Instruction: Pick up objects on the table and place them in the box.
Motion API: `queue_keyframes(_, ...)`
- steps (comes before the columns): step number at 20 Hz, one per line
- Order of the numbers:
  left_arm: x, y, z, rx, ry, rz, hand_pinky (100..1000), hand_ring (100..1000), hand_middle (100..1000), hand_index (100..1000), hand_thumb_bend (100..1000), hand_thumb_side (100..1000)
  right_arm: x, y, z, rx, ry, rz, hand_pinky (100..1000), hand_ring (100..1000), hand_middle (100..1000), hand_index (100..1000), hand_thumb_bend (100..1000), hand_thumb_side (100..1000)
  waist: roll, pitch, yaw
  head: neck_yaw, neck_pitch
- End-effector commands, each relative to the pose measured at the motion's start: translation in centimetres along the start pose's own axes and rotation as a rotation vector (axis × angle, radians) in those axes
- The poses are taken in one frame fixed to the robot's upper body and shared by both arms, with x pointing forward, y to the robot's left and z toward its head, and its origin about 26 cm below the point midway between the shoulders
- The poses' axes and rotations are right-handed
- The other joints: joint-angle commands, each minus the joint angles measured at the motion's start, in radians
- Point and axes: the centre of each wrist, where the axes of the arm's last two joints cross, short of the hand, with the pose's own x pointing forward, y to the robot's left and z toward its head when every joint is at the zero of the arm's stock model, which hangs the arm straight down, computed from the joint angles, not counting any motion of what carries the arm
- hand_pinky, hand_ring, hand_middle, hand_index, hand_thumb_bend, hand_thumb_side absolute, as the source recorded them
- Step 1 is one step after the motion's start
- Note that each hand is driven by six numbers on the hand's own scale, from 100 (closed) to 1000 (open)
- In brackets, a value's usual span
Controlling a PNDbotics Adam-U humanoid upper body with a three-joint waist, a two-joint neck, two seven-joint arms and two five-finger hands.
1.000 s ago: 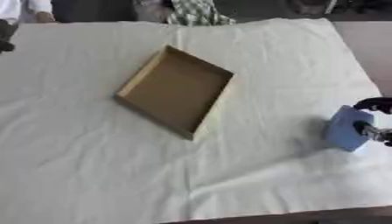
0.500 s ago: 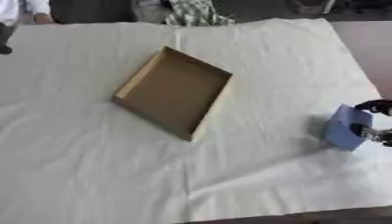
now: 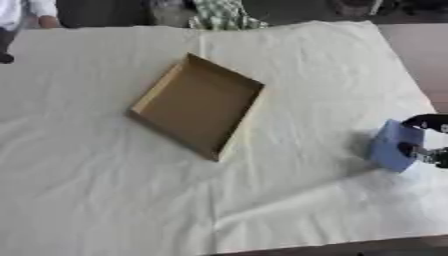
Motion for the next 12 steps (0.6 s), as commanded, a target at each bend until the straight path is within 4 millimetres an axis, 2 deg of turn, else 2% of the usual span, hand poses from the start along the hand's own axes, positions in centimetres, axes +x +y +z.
queue_keyframes(1, 0.57, 0.19, -0.52, -0.01, -0.03, -0.01, 616, 748, 553, 662, 303, 669, -0.07, -0.3, 0.02, 0.0, 0.016, 0.038, 936, 964, 971, 1000, 254, 1000, 0.001, -0.009, 0.002, -0.003, -0.006)
queue_keyframes(6, 0.61, 0.08, -0.6, -0.014, -0.034, -0.005, 616, 749, 553, 662, 302, 669, 0.17, 0.02, -0.4, 0.017, 0.032, 0.108, 904, 947, 969, 1000, 289, 1000, 0.002, -0.007, 0.006, -0.005, -0.006)
queue_keyframes(12, 0.62, 0.03, -0.63, -0.021, -0.035, -0.003, 616, 750, 554, 661, 300, 672, 0.24, 0.4, -0.79, 0.04, 0.034, 0.15, 845, 901, 954, 1000, 285, 1000, 0.005, -0.004, 0.01, -0.008, -0.005)
